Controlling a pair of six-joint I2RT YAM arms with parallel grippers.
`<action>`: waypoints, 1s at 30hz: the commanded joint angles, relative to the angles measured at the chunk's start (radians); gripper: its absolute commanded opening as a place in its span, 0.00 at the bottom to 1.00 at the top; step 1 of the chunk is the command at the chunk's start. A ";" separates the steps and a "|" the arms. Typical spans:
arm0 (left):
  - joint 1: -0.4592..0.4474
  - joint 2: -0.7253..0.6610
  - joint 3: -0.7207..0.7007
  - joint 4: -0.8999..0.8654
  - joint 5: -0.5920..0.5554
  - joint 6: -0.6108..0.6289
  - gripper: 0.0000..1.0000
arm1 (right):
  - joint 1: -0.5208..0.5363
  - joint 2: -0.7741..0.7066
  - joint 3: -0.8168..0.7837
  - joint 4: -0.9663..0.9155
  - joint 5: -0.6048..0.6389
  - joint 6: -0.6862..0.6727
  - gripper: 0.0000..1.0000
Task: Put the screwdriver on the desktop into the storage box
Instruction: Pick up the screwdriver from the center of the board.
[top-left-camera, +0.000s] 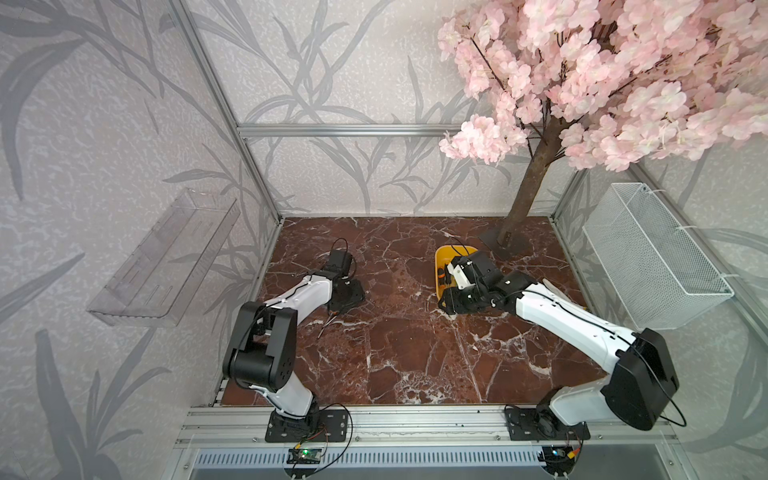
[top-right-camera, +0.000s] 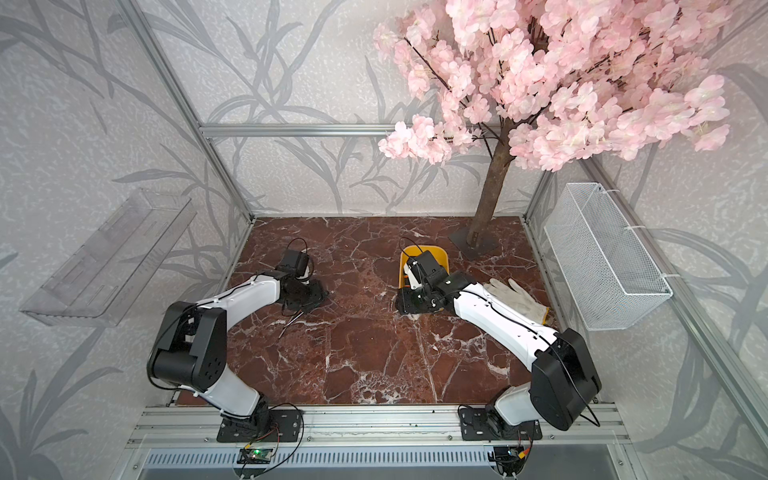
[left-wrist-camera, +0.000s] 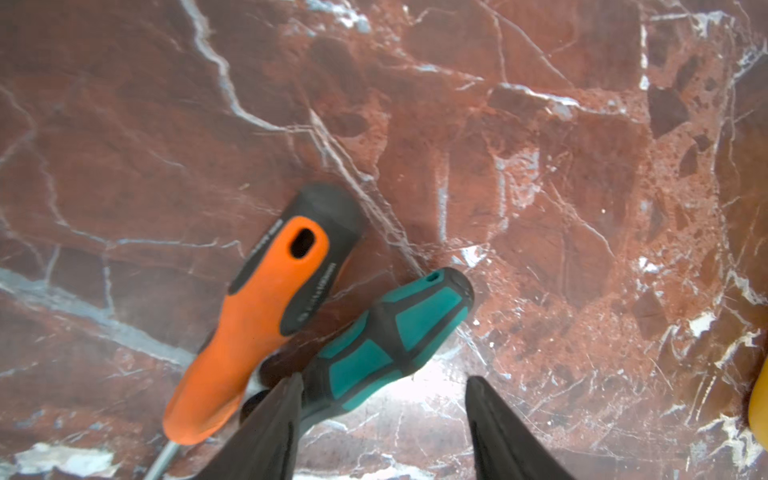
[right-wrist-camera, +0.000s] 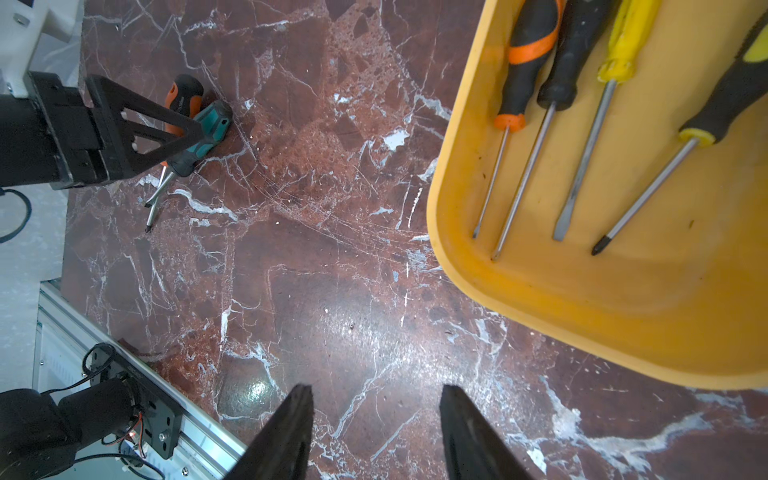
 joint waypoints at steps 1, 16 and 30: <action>-0.028 0.006 -0.018 0.003 -0.015 0.005 0.63 | -0.006 0.000 0.005 0.002 0.052 0.012 0.54; -0.125 0.054 -0.022 -0.014 -0.098 0.011 0.62 | -0.315 0.053 0.027 -0.053 0.163 0.008 0.63; -0.165 0.086 -0.027 -0.019 -0.121 0.019 0.55 | -0.405 0.308 0.084 -0.001 0.124 -0.037 0.54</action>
